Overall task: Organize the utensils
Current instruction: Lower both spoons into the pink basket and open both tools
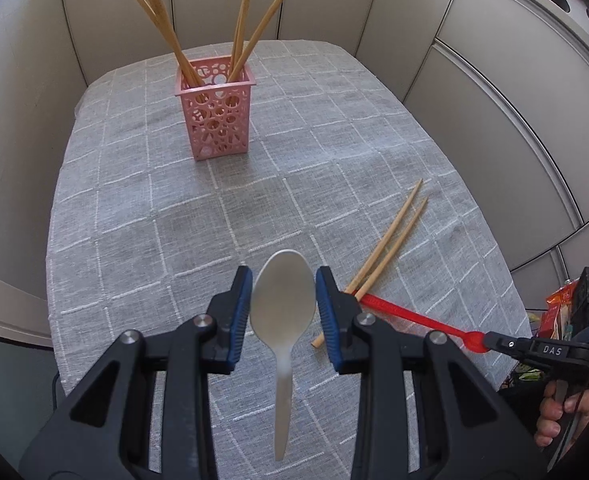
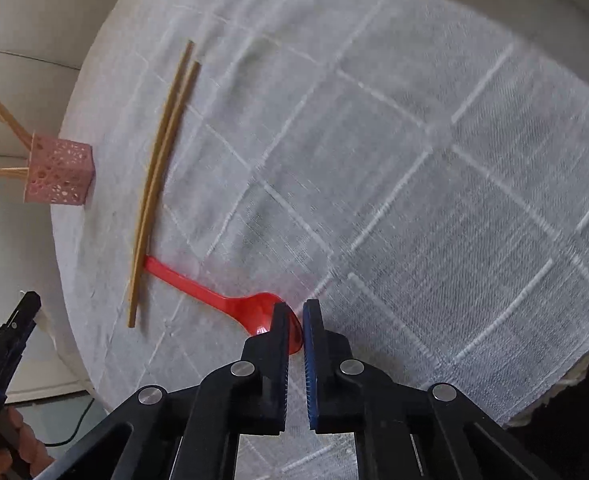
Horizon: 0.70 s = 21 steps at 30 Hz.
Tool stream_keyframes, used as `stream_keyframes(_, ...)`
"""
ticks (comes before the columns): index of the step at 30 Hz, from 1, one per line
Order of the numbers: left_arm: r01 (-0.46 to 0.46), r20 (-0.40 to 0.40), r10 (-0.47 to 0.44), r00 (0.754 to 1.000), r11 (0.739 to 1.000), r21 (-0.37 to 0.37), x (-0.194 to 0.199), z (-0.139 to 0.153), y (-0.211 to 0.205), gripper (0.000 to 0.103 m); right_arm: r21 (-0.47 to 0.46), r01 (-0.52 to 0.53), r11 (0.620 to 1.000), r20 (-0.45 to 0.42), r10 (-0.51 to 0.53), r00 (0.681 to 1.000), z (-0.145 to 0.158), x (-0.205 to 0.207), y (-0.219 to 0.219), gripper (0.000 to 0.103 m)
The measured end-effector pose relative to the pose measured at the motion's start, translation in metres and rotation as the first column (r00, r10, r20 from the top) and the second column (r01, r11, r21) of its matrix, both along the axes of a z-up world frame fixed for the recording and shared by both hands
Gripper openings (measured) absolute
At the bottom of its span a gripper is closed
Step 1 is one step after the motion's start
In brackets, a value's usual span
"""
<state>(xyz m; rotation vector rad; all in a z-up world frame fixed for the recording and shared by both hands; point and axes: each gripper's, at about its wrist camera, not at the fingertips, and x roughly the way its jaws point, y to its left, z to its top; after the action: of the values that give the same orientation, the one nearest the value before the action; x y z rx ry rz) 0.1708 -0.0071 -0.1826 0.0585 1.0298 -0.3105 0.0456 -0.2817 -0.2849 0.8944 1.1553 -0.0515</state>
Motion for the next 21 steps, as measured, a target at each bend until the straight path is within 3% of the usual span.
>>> stream_keyframes(5,-0.034,0.056,0.035,0.998,0.999,-0.021,0.001,0.011,0.004,0.035,-0.191,-0.06,0.98,0.122,0.084,0.989,0.053,0.014,0.009,0.003)
stream_keyframes(12,-0.061,0.129,0.065,0.989,0.997,-0.036,0.002,0.022,0.007,0.035,-0.404,-0.109,0.908,0.222,0.213,0.951,0.106,0.051,0.04,0.002)
stream_keyframes(17,-0.095,0.143,0.104,0.984,0.993,-0.068,0.006,0.026,0.016,0.035,-0.496,-0.138,0.857,0.257,0.297,0.92,0.125,0.079,0.068,0.002)
stream_keyframes(21,-0.121,0.146,0.133,0.98,0.989,-0.085,0.009,0.027,0.021,0.035,-0.526,-0.147,0.838,0.286,0.337,0.897,0.13,0.094,0.08,0.002)
